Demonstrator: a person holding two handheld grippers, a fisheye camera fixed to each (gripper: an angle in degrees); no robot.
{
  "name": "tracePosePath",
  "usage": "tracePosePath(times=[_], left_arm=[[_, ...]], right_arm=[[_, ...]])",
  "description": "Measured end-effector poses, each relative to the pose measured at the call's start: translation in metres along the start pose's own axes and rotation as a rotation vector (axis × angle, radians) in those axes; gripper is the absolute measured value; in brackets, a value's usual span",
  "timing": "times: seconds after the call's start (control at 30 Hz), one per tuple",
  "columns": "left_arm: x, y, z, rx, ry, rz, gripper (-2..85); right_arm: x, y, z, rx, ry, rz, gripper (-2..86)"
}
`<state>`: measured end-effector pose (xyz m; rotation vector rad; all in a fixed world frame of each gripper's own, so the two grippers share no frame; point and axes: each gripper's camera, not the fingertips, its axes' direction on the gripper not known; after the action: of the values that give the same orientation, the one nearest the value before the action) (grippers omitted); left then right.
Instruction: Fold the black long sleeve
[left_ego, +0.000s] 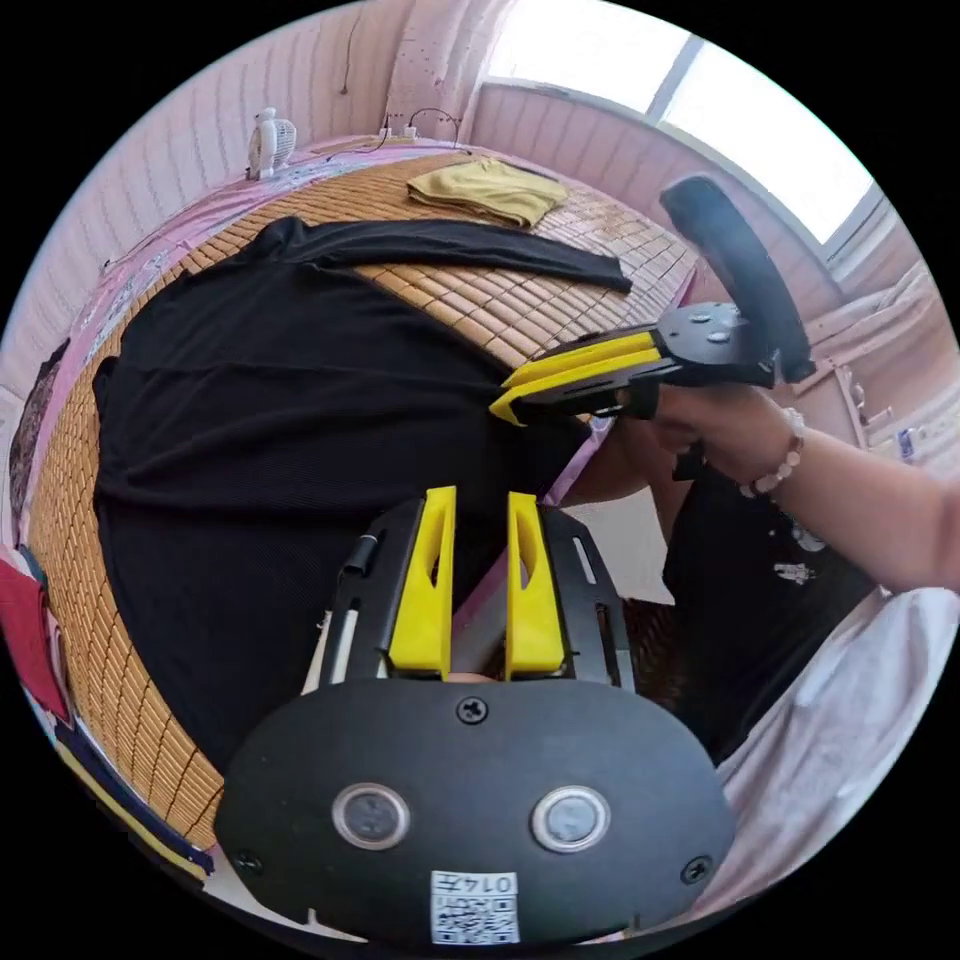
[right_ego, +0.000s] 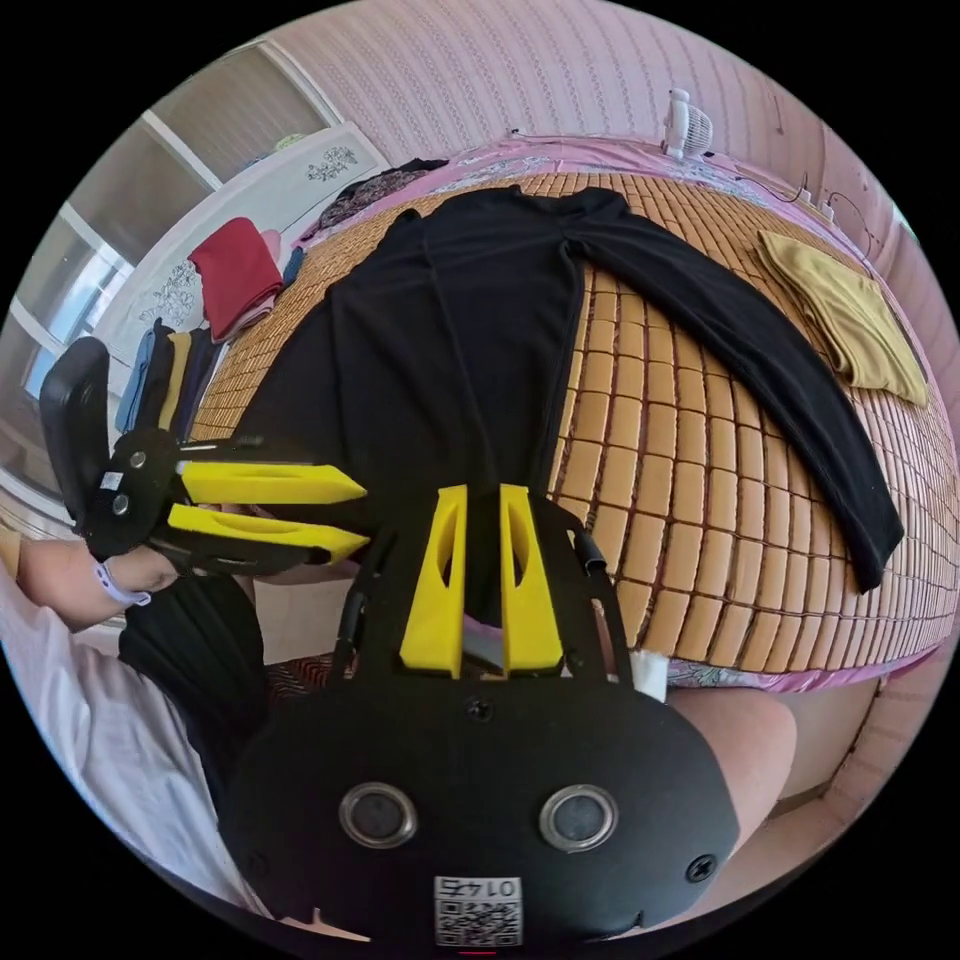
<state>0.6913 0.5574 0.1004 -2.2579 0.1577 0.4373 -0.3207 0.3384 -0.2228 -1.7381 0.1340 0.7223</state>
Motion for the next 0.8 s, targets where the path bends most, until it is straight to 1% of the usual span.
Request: tracePosePath(times=[0.1,0.13,0.17,0.23,0.3,0.4,0.47,0.53,0.6,0.7,0.77,0.8], left_arm=[[0.009,-0.02,-0.006,-0.027,-0.056,0.036,4.9],[0.009,-0.03,-0.014,-0.056,-0.058,0.028,3.9],[0.011,-0.036,-0.029,-0.048,-0.054,0.023,3.4],[0.015,-0.044,-0.054,-0.014,-0.041,0.018,3.3],[0.019,-0.05,-0.07,-0.004,-0.031,0.014,3.6],[0.018,-0.064,-0.067,-0.069,-0.025,0.003,4.7],[0.012,-0.077,-0.05,-0.163,-0.014,-0.027,5.8],[0.01,-0.083,-0.058,-0.128,-0.01,-0.03,5.8],[0.012,-0.09,-0.065,-0.134,0.005,-0.031,6.4],[0.024,-0.093,-0.091,-0.101,0.004,0.014,6.7],[0.036,-0.093,-0.116,-0.066,0.002,0.065,6.7],[0.038,-0.093,-0.123,-0.054,-0.003,0.077,6.6]], right_arm=[[-0.005,0.012,-0.001,0.007,0.001,-0.016,2.1],[-0.007,0.016,-0.003,0.011,0.001,-0.02,1.7],[-0.011,0.021,-0.008,0.019,0.006,-0.033,1.3],[-0.017,0.033,-0.018,0.064,0.017,-0.043,1.0],[-0.019,0.043,-0.018,0.059,0.006,-0.039,0.9],[-0.02,0.055,-0.003,0.002,-0.012,-0.022,0.9],[-0.024,0.067,0.003,0.011,0.004,-0.035,1.3],[-0.027,0.076,0.002,0.009,0.012,-0.05,1.9],[-0.027,0.087,-0.002,0.024,0.029,-0.054,2.6],[-0.016,0.109,-0.021,0.125,0.019,-0.015,4.0],[0.002,0.132,-0.046,0.314,0.078,0.065,5.9],[0.006,0.139,-0.051,0.361,0.108,0.085,6.5]])
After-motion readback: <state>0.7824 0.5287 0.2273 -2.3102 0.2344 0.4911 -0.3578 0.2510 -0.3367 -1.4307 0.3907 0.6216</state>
